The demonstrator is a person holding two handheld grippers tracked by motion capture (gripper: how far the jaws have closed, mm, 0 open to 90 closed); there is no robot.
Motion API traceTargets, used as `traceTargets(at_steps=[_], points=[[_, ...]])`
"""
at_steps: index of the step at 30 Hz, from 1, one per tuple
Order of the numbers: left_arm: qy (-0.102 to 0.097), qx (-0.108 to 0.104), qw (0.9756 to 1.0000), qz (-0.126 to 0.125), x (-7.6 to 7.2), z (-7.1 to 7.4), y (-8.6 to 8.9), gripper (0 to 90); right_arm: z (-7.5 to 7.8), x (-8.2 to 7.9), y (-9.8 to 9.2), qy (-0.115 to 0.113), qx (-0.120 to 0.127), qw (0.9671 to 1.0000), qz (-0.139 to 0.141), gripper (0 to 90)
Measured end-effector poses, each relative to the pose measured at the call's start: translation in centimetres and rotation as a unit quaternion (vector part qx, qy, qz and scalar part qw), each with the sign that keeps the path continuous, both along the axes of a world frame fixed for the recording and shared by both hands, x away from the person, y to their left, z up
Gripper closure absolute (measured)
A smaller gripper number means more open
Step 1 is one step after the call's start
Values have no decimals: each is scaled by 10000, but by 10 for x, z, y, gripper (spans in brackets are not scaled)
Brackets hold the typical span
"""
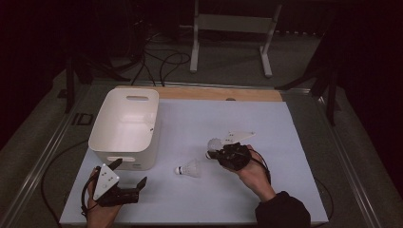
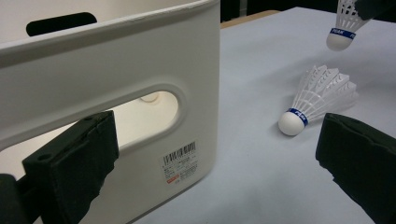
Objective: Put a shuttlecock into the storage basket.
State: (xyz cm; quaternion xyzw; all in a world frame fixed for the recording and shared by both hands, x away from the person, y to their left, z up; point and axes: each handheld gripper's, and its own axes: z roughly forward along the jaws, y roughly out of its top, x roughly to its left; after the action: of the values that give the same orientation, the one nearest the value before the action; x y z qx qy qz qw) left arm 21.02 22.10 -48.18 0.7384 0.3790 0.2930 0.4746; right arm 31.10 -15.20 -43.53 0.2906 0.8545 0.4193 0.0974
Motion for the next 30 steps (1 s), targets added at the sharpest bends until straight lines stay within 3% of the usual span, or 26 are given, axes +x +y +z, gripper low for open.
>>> traceTargets(at_steps=[30], points=[[-3, 9, 10000, 14, 0, 0, 0, 0, 22, 8, 7, -67, 175, 9997, -124, 887]])
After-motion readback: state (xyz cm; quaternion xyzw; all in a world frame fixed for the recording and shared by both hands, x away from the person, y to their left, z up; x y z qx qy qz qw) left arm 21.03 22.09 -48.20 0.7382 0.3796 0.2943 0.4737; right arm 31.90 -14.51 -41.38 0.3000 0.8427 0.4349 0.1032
